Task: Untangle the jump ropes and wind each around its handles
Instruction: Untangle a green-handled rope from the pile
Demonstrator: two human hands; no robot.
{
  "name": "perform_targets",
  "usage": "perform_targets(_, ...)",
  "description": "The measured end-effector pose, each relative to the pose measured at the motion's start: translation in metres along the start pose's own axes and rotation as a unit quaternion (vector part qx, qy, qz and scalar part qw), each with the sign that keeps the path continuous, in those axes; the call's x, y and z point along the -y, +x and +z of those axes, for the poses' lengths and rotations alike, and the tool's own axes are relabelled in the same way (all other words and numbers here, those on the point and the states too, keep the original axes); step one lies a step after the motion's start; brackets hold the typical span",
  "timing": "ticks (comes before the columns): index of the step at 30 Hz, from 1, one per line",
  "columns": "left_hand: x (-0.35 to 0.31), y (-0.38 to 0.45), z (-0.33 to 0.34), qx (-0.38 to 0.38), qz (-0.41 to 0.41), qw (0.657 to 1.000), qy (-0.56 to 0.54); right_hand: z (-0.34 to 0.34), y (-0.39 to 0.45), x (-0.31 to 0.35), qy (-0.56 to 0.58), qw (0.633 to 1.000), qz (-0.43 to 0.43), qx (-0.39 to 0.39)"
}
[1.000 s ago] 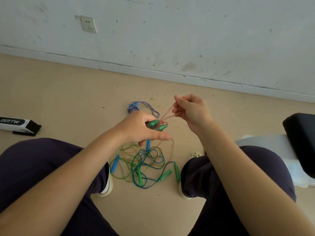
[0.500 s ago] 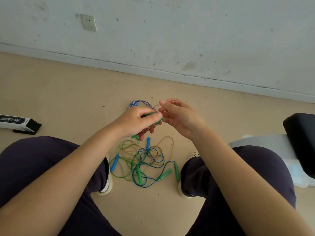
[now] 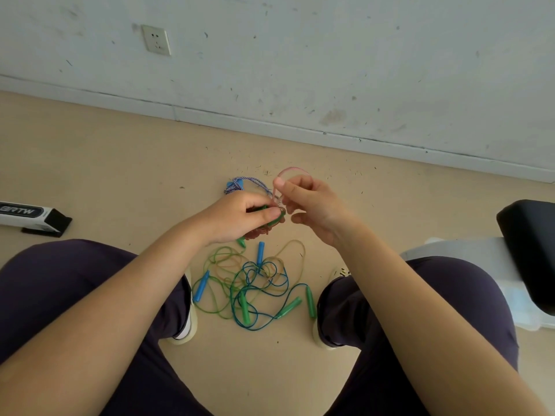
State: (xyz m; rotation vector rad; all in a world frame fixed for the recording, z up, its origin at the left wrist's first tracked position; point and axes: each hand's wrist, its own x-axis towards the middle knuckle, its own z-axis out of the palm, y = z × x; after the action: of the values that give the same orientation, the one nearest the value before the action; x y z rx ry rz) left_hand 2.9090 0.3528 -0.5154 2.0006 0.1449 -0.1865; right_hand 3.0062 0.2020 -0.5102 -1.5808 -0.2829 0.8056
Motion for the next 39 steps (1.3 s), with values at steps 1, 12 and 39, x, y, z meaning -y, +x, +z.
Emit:
perform_targets(1, -0.002, 0.0, 0.001, 0.005, -0.003, 1.0, -0.01, -0.002, 0.001, 0.001, 0.001, 1.0, -0.008, -0.006)
perform_targets(12, 0.008, 0.002, -0.007, -0.089, -0.037, 0.995, 0.009, -0.02, 0.001, 0.009, 0.125, 0.992, 0.011, 0.022)
perform_targets(39, 0.183, 0.177, -0.031, -0.085, -0.204, 0.948, 0.228, -0.059, 0.219, -0.114, -0.058, 0.974, 0.101, -0.195)
